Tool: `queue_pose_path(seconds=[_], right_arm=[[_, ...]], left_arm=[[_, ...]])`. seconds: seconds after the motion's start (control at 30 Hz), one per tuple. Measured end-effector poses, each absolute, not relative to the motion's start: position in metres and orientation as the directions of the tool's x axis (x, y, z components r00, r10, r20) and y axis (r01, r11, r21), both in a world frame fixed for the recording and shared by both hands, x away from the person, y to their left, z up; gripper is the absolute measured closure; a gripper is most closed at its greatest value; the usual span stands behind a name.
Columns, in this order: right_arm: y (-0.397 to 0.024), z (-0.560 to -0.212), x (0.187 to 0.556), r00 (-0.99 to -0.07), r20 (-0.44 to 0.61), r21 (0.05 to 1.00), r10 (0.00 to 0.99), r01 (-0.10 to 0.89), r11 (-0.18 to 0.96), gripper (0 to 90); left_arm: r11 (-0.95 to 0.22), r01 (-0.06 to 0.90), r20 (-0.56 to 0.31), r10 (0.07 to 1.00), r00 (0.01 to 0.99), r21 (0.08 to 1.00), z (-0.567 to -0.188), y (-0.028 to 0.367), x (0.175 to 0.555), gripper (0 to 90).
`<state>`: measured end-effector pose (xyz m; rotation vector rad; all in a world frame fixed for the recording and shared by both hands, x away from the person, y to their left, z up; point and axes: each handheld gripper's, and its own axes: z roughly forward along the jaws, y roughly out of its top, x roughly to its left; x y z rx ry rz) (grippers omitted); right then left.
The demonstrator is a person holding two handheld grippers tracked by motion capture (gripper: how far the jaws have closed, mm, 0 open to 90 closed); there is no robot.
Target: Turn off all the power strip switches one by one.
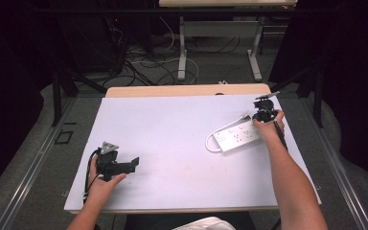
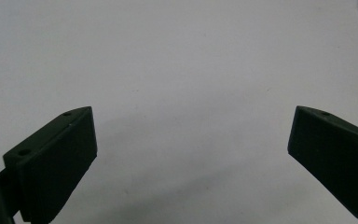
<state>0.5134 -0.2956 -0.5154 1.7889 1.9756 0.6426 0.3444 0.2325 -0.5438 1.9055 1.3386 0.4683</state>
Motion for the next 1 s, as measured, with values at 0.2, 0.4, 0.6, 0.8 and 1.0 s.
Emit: queue_pose_path(seconds=[0.2, 0.4, 0.6, 0.8, 1.0], right_arm=[[-0.2947, -0.5151, 0.5128, -0.1, 0.016, 0.574, 0.995, 0.816, 0.073, 87.4], [-0.2946, -0.5152, 0.5128, -0.101, 0.01, 0.576, 0.995, 0.814, 0.077, 87.5], [-0.2946, -0.5157, 0.5121, -0.106, 0.008, 0.579, 0.994, 0.811, 0.082, 87.5], [-0.2978, -0.5203, 0.51, -0.099, 0.016, 0.601, 0.995, 0.796, 0.07, 90.0], [-0.296, -0.5204, 0.5091, -0.093, 0.009, 0.607, 0.996, 0.792, 0.068, 90.0]], left_arm=[[-0.174, 0.639, -0.118, 0.914, 0.387, 0.749, -0.5436, 0.2328, 0.3436, 1.1], [-0.172, 0.639, -0.119, 0.915, 0.386, 0.75, -0.5435, 0.233, 0.3436, 1.1], [-0.175, 0.637, -0.117, 0.914, 0.389, 0.75, -0.5435, 0.2326, 0.3438, 1.1], [-0.176, 0.637, -0.114, 0.915, 0.388, 0.751, -0.5431, 0.2332, 0.3431, 1.1], [-0.174, 0.632, -0.113, 0.915, 0.387, 0.755, -0.5429, 0.233, 0.342, 1.1]])
